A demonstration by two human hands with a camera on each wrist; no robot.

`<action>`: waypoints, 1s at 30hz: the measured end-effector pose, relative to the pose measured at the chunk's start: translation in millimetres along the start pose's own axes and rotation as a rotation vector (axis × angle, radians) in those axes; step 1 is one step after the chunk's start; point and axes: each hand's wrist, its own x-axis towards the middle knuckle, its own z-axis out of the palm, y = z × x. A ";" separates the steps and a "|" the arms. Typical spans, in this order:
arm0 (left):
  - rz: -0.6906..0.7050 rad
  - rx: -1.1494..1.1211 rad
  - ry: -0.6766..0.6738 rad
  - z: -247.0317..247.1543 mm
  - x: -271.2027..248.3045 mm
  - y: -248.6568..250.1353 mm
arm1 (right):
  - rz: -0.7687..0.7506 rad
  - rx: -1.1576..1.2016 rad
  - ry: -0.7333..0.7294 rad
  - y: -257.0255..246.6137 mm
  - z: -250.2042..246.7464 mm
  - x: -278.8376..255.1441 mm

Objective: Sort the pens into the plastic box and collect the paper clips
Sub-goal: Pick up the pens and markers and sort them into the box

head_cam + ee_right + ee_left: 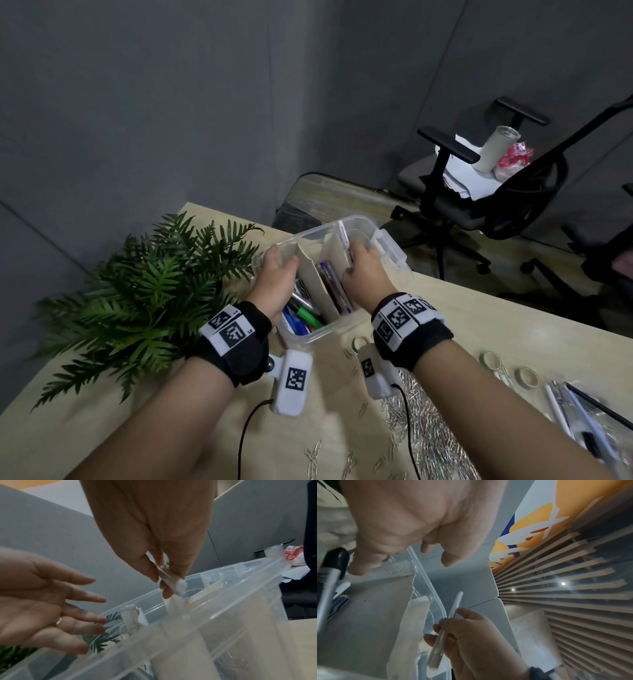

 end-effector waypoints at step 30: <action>-0.014 0.538 -0.527 277.2 -116.2 -76.4 | 0.496 0.040 0.060 342.1 -104.1 -193.0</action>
